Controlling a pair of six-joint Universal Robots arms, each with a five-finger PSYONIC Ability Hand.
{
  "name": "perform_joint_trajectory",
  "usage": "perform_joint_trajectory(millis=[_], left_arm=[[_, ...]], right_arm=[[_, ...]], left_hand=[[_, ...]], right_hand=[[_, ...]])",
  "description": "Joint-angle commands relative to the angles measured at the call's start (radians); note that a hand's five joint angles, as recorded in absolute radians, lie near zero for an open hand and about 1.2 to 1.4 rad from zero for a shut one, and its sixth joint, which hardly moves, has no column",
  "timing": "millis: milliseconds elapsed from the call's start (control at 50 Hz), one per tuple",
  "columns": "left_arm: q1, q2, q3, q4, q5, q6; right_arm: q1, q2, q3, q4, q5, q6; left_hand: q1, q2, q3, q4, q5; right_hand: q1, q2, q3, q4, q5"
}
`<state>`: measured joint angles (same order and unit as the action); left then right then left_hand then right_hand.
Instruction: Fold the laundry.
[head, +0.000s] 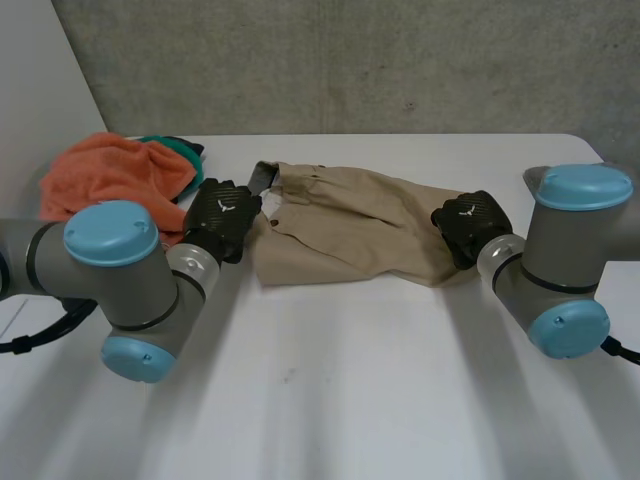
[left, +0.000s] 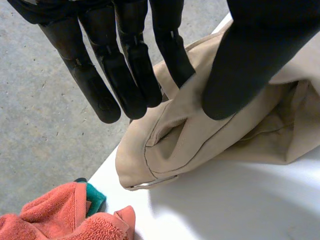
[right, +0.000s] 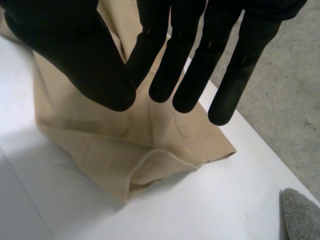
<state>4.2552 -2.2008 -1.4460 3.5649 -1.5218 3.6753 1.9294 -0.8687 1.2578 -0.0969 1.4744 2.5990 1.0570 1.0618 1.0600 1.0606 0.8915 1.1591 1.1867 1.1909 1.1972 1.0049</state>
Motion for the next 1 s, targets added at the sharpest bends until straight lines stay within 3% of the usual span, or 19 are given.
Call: perform_joint_trajectory(millis=[20,40,60,100,160,300,340,440,600,780,820,880,900,920,1000], left_arm=[[0.003,0.047,0.007,-0.106,0.018,-0.004],[0.008,0.062,0.015,-0.138,0.028,-0.009],[0.009,0.07,0.021,-0.159,0.034,-0.012],[0.018,0.087,0.033,-0.195,0.045,-0.021],[0.051,0.127,0.078,-0.314,0.104,-0.064],[0.15,0.112,0.171,-0.385,0.18,-0.107],[0.199,0.086,0.213,-0.388,0.209,-0.118],[0.272,0.004,0.286,-0.417,0.299,-0.112],[0.288,-0.118,0.354,-0.497,0.437,-0.061],[0.238,-0.246,0.464,-0.495,0.352,-0.02],[0.229,-0.267,0.49,-0.497,0.332,-0.014],[0.204,-0.296,0.545,-0.511,0.289,0.006],[0.2,-0.301,0.558,-0.515,0.278,0.009],[0.193,-0.312,0.582,-0.518,0.258,0.011],[0.181,-0.326,0.663,-0.526,0.194,0.014]], right_arm=[[0.014,0.002,-0.011,0.005,0.023,0.059],[0.017,0.0,-0.014,0.016,0.029,0.059],[0.019,0.0,-0.015,0.022,0.032,0.058],[0.022,0.002,-0.02,0.034,0.041,0.053],[0.026,0.005,-0.035,0.074,0.075,0.044],[0.029,-0.001,-0.031,0.085,0.076,0.046],[0.033,-0.001,-0.031,0.088,0.073,0.046],[0.034,-0.001,-0.029,0.086,0.073,0.041],[0.033,0.008,-0.029,0.083,0.076,0.038],[0.029,0.011,-0.029,0.082,0.08,0.036],[0.029,0.011,-0.029,0.082,0.08,0.036],[0.028,0.011,-0.028,0.082,0.08,0.036],[0.028,0.01,-0.028,0.082,0.08,0.036],[0.026,0.01,-0.026,0.082,0.08,0.035],[0.023,0.01,-0.028,0.082,0.081,0.033]], left_hand=[[-0.329,-0.334,-0.332,-0.333,-0.338],[-0.507,-0.512,-0.51,-0.511,-0.516],[-0.643,-0.647,-0.646,-0.646,-0.652],[-0.869,-0.873,-0.872,-0.872,-0.878],[-0.882,-0.887,-0.885,-0.886,-0.891],[-0.882,-0.887,-0.885,-0.886,-0.891],[-0.68,-0.685,-0.683,-0.683,-0.689],[-0.527,-0.531,-0.53,-0.53,-0.536],[-0.679,-0.684,-0.682,-0.683,-0.688],[-0.665,-0.669,-0.668,-0.668,-0.674],[-0.609,-0.614,-0.612,-0.613,-0.618],[-0.319,-0.324,-0.322,-0.323,-0.328],[-0.152,-0.157,-0.155,-0.156,-0.161],[0.274,0.269,0.271,0.27,0.265],[0.339,0.335,0.336,0.336,0.33]], right_hand=[[-0.214,-0.241,-0.245,-0.252,-0.234],[-0.552,-0.58,-0.584,-0.591,-0.573],[-0.704,-0.732,-0.736,-0.742,-0.724],[-0.779,-0.806,-0.811,-0.817,-0.799],[-0.905,-0.932,-0.937,-0.943,-0.925],[-0.902,-0.93,-0.934,-0.94,-0.923],[-0.899,-0.927,-0.931,-0.937,-0.92],[-0.896,-0.924,-0.928,-0.935,-0.917],[-0.885,-0.912,-0.917,-0.923,-0.905],[-0.861,-0.889,-0.893,-0.899,-0.882],[-0.861,-0.889,-0.893,-0.899,-0.882],[-0.858,-0.886,-0.89,-0.896,-0.879],[-0.858,-0.886,-0.89,-0.896,-0.879],[-0.858,-0.886,-0.89,-0.896,-0.879],[-0.858,-0.886,-0.89,-0.896,-0.879]])
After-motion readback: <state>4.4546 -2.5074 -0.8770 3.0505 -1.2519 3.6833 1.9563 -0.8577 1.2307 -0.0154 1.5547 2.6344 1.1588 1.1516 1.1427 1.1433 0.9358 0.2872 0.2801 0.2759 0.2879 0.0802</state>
